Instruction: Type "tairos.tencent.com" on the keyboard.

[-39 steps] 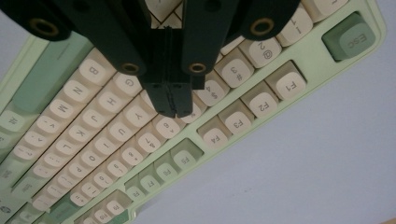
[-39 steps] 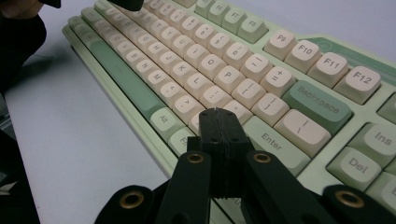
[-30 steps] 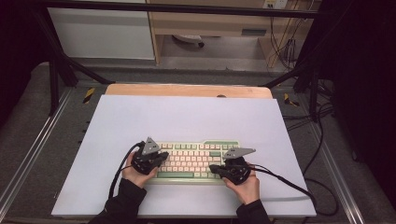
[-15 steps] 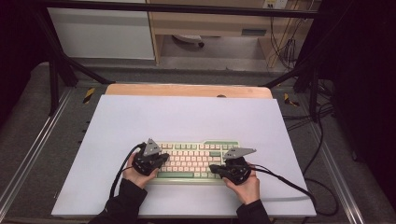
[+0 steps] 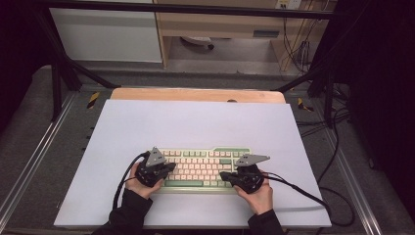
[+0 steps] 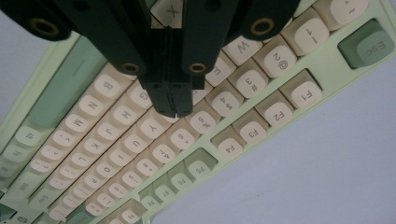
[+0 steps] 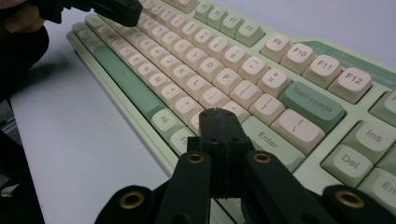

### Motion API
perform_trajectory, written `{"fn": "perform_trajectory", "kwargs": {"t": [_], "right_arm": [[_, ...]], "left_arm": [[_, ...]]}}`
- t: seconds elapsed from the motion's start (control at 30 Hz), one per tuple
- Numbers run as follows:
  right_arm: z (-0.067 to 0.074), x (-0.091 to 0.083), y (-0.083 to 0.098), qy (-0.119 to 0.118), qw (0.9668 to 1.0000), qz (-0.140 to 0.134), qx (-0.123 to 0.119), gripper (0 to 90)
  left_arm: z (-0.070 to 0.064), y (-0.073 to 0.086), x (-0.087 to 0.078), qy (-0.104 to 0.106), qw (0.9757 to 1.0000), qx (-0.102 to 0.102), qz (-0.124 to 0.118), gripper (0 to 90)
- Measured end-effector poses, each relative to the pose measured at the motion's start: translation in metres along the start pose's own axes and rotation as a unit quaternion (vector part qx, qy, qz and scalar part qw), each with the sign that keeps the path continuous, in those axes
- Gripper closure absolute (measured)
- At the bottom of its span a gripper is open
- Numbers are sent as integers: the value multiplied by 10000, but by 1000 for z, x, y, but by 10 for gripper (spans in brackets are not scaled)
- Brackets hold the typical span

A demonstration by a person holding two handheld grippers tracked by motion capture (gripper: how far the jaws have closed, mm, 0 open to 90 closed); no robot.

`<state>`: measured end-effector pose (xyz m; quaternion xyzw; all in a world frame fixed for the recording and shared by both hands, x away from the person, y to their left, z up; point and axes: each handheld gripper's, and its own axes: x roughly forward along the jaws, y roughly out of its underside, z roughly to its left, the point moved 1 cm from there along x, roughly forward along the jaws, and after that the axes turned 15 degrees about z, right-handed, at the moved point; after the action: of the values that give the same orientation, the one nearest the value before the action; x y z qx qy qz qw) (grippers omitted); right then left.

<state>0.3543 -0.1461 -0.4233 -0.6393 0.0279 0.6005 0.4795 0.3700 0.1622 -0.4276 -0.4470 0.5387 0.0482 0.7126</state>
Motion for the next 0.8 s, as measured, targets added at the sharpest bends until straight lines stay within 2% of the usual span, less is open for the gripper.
{"fn": "perform_trajectory", "kwargs": {"t": [0.53,0.8], "right_arm": [[1,-1,-2,-27,9999,-94,73,900],[4,4,-10,-3,10000,-68,57,900]], "left_arm": [[3,17,-15,21,10000,-20,-30,899],[7,27,-23,20,10000,-64,-62,899]]}}
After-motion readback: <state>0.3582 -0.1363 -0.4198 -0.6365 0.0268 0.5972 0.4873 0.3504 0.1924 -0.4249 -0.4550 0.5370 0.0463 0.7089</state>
